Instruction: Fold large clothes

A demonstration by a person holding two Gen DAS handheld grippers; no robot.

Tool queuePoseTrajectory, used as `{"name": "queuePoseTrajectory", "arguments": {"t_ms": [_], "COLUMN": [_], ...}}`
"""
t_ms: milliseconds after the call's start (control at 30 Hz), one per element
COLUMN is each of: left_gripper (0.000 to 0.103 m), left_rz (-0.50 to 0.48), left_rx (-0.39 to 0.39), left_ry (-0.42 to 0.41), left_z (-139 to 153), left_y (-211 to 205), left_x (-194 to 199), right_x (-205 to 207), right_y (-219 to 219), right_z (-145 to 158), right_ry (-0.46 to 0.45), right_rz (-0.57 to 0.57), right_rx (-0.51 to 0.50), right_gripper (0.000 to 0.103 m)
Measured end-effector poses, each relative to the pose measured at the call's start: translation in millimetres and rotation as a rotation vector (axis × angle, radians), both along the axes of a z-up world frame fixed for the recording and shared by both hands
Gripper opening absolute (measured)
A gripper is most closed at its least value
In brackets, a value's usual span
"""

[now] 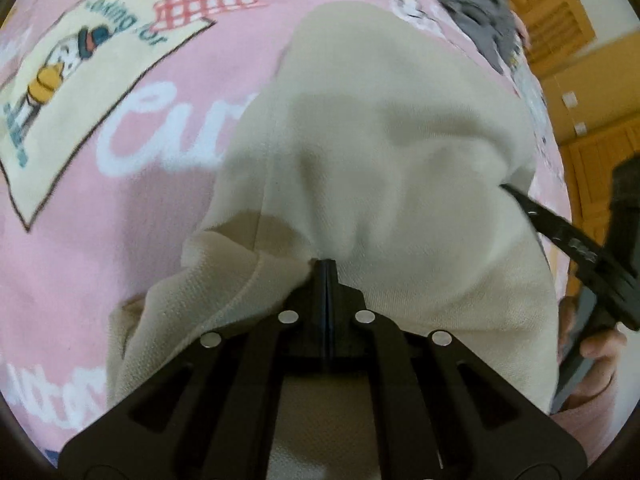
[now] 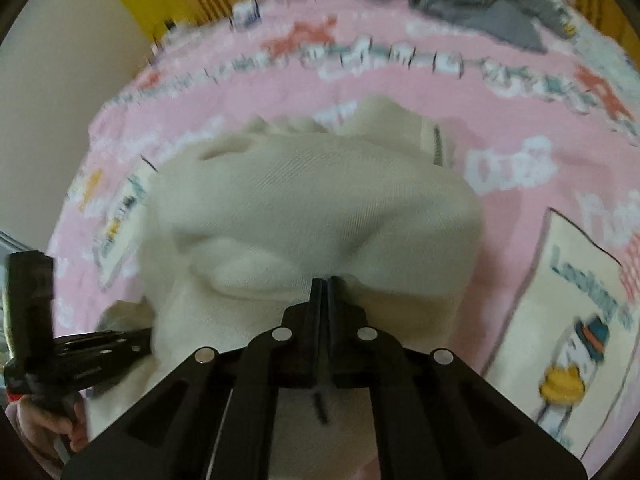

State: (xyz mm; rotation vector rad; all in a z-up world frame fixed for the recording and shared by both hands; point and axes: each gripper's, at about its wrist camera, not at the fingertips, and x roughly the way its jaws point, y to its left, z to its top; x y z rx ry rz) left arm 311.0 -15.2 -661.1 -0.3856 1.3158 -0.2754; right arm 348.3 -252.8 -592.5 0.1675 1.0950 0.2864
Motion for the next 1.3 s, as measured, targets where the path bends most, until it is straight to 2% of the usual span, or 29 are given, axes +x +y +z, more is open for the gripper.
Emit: {"name": "queuePoseTrajectory", "arguments": {"t_ms": [67,133,200,233,300,333,433,467,533,567,633,700,767,800,833,900,933,1000,1100,1133,1167,1233,1300], "left_gripper": [0.002,0.002,0.002,0.002,0.002,0.002,0.002,0.002,0.003,0.003,0.003,0.002,0.002,0.002,0.002,0.002,0.002,0.002,0.002,0.002,0.003,0.004,0.004], "left_rz": [0.026,0.007,-0.056,-0.105,-0.174,-0.204,-0.209,-0.230,-0.295,-0.287,-0.276,-0.321,-0.324,-0.299,-0.257,-0.218,-0.226,-0.240,-0.220,-0.205,-0.203,-0.228,-0.160], "left_rx": [-0.036,-0.085,-0.060,-0.038,0.047,0.120,0.207,0.267,0.407,0.401,0.420,0.436,0.338,0.250,0.131,-0.044,-0.090,-0.119,-0.130,-0.155,-0.144,-0.086,-0.127], "left_ry": [0.022,-0.008,-0.055,-0.071,-0.079,-0.076,0.000,0.020,0.059,0.072,0.074,0.014,-0.050,-0.068,-0.084,-0.095,-0.089,-0.068,0.010,0.017,0.005,-0.057,-0.016], "left_z": [16.1,38.4,62.0,71.6,76.2,71.4,43.7,28.4,-6.5,-13.1,-8.2,6.8,31.6,43.8,58.0,75.9,80.7,77.3,38.5,22.9,12.6,-1.0,-4.7], "left_y": [2.5,-4.3,-23.3,-37.7,-63.4,-78.7,-94.6,-99.8,-105.3,-104.5,-109.7,-115.7,-108.4,-100.2,-87.8,-69.3,-63.7,-56.8,-43.6,-38.1,-35.4,-35.5,-32.3], "left_x": [-2.9,2.7,17.2,30.4,56.4,76.0,116.4,130.9,147.9,151.3,153.1,142.9,123.4,113.2,97.7,66.2,46.1,13.1,-8.2,-5.7,-1.4,5.4,14.6], "right_x": [-50.5,-97.3,-143.4,-160.5,-183.7,-187.5,-185.4,-183.6,-185.6,-189.4,-190.5,-192.4,-197.9,-200.7,-200.7,-196.0,-196.4,-198.4,-195.8,-194.9,-192.7,-189.1,-190.6], "right_y": [2.2,15.8,27.6,29.7,28.8,29.7,31.0,40.0,57.2,66.4,78.6,79.1,74.0,71.0,66.6,52.5,44.6,27.0,7.9,6.1,5.3,5.9,3.9], "right_z": [33.8,52.4,54.9,51.2,46.0,42.2,22.7,12.1,-8.6,-12.6,-12.5,-8.9,-0.1,6.3,9.9,24.8,30.8,37.7,45.2,42.0,38.3,29.7,23.8], "right_ry": [-0.135,-0.209,-0.232,-0.233,-0.286,-0.294,-0.247,-0.245,-0.301,-0.346,-0.394,-0.416,-0.435,-0.425,-0.411,-0.363,-0.359,-0.365,-0.340,-0.322,-0.300,-0.248,-0.217], "right_rz": [0.017,0.092,0.153,0.152,0.131,0.131,0.120,0.134,0.161,0.160,0.153,0.151,0.174,0.176,0.177,0.152,0.121,0.060,-0.021,-0.028,-0.032,-0.042,-0.059], "right_rx": [0.060,0.111,0.121,0.114,0.067,0.056,0.082,0.056,-0.038,-0.079,-0.142,-0.146,-0.147,-0.134,-0.117,-0.055,-0.034,-0.010,0.036,0.044,0.047,0.036,0.056], "right_gripper": [0.008,0.013,0.034,0.038,0.040,0.040,0.040,0.039,0.040,0.040,0.040,0.040,0.040,0.042,0.045,0.065,0.066,0.066,0.066,0.066,0.066,0.066,0.066]}}
